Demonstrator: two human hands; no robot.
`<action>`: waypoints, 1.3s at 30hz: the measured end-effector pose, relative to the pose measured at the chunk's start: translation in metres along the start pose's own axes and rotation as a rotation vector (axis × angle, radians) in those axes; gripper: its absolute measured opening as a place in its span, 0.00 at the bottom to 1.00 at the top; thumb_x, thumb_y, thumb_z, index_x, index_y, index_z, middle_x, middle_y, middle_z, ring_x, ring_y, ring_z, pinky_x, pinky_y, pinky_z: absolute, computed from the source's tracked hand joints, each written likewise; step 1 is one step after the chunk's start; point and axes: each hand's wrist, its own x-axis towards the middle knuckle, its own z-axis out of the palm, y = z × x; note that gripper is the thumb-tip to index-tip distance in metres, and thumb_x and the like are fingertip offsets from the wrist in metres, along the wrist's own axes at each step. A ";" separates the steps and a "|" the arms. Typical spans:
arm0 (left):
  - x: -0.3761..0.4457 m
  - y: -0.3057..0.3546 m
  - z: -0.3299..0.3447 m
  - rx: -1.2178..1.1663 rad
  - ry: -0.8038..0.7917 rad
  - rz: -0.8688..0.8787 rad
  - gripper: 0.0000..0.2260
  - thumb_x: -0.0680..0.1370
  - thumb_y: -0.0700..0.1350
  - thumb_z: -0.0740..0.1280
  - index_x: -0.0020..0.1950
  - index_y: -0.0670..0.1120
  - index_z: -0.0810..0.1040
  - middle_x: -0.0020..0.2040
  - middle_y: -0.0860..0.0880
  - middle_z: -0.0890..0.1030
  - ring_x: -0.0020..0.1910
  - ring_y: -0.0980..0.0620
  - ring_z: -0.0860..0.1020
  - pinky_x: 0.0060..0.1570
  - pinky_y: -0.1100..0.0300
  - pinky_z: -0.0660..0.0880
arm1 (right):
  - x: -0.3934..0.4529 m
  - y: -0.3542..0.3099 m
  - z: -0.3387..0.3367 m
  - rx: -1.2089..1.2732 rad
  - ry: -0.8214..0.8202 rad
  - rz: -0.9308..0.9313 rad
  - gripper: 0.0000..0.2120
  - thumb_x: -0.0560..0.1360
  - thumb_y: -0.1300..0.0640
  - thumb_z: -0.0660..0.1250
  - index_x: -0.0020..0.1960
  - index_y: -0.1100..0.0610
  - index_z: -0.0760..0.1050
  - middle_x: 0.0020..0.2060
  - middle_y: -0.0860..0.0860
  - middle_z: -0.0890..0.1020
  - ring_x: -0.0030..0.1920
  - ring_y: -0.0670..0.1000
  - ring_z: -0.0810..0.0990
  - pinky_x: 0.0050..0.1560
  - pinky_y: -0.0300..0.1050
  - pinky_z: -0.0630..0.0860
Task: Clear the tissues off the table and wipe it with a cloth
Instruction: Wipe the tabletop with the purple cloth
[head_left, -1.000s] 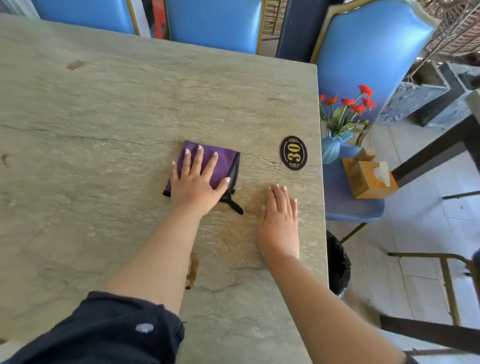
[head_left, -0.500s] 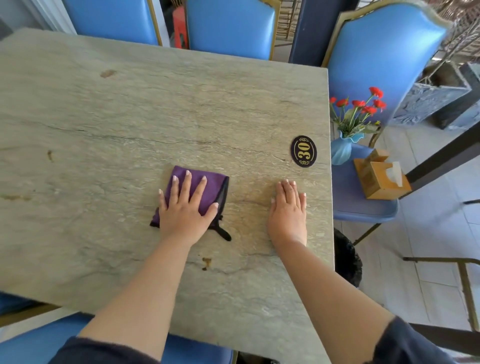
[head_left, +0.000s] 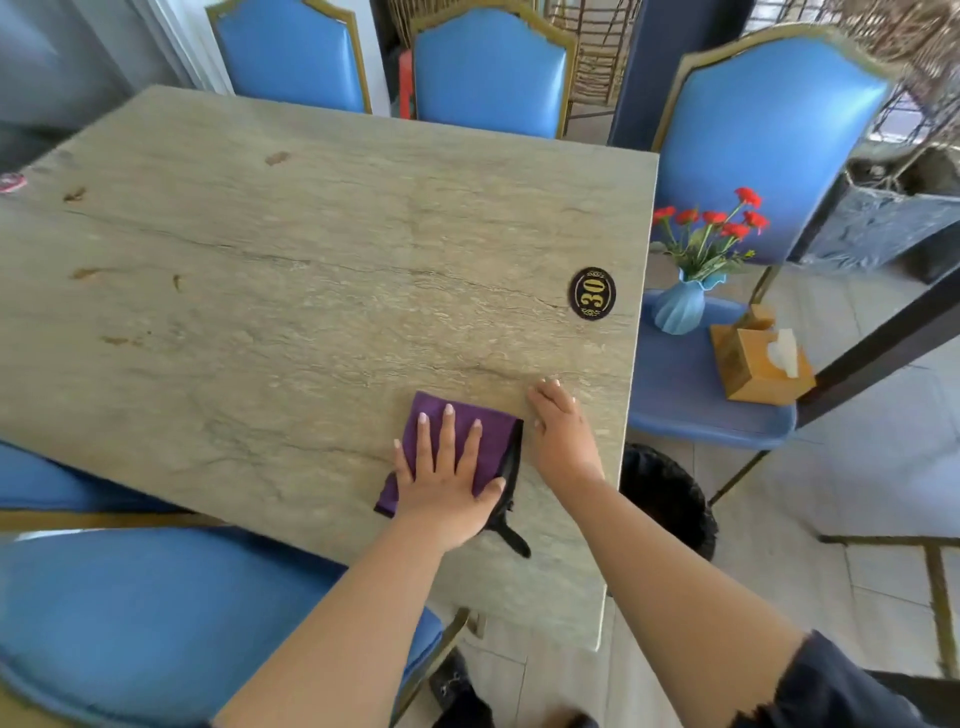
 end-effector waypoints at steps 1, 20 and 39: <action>-0.002 0.012 0.004 0.010 0.024 0.028 0.32 0.78 0.66 0.42 0.73 0.56 0.27 0.72 0.48 0.22 0.70 0.41 0.22 0.69 0.35 0.31 | -0.003 0.005 -0.004 0.044 0.028 0.032 0.22 0.78 0.68 0.54 0.71 0.60 0.68 0.72 0.51 0.66 0.74 0.52 0.61 0.68 0.36 0.55; 0.188 0.029 -0.082 0.196 0.250 0.610 0.30 0.72 0.61 0.41 0.76 0.65 0.45 0.78 0.62 0.41 0.77 0.54 0.36 0.73 0.40 0.37 | 0.119 0.025 -0.031 0.463 0.532 0.373 0.25 0.79 0.65 0.50 0.74 0.51 0.58 0.68 0.49 0.71 0.66 0.48 0.70 0.65 0.40 0.67; 0.212 0.036 -0.091 0.102 0.316 0.589 0.28 0.76 0.56 0.46 0.77 0.61 0.52 0.78 0.60 0.48 0.78 0.52 0.44 0.74 0.39 0.42 | 0.123 0.030 -0.027 0.429 0.600 0.316 0.28 0.75 0.70 0.52 0.73 0.56 0.59 0.68 0.53 0.72 0.67 0.51 0.72 0.65 0.41 0.66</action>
